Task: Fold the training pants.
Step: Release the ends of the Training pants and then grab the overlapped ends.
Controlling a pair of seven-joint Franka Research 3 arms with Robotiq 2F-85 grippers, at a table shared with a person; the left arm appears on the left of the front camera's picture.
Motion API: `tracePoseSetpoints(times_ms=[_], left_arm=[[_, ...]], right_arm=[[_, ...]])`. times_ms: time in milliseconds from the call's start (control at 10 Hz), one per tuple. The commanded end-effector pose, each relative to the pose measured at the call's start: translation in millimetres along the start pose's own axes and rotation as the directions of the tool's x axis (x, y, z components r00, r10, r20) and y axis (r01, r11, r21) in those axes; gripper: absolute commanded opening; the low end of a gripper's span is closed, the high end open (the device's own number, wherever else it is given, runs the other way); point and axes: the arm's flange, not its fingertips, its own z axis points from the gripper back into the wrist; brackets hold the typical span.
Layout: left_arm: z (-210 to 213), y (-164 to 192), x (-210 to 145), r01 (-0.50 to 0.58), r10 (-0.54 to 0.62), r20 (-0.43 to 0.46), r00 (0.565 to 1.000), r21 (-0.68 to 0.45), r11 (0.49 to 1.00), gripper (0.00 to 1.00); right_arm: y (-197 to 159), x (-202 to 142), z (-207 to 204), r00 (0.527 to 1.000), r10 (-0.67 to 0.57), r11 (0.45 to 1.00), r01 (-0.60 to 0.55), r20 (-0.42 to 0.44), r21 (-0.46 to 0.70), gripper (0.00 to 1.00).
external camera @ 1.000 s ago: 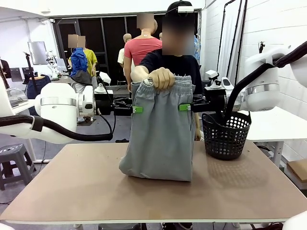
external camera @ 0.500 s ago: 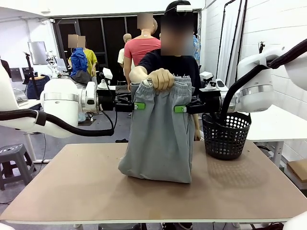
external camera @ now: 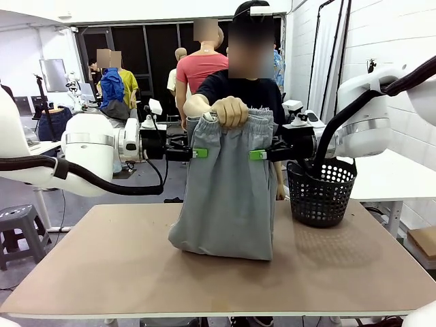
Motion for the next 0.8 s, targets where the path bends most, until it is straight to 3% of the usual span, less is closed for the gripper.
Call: tracePoseSetpoints(times_ms=[0, 400, 700], left_arm=[[-2, 4, -1, 0.025, -0.025, -0.004, 1.0, -0.015, 1.0, 1.0], [-11, -5, 3, 0.031, -0.03, 0.014, 0.999, -0.055, 0.998, 1.0], [-11, -26, 8, 0.016, -0.015, 0.016, 1.0, -0.067, 0.998, 1.0]], right_arm=[[10, 6, 2, 1.0, -0.006, 1.0, 0.006, -0.004, 0.014, 1.0], [2, -5, -15, 0.997, 0.063, 0.987, -0.068, -0.035, -0.146, 1.0], [-4, -8, -18, 0.998, 0.061, 0.977, -0.055, 0.022, -0.204, 1.0]])
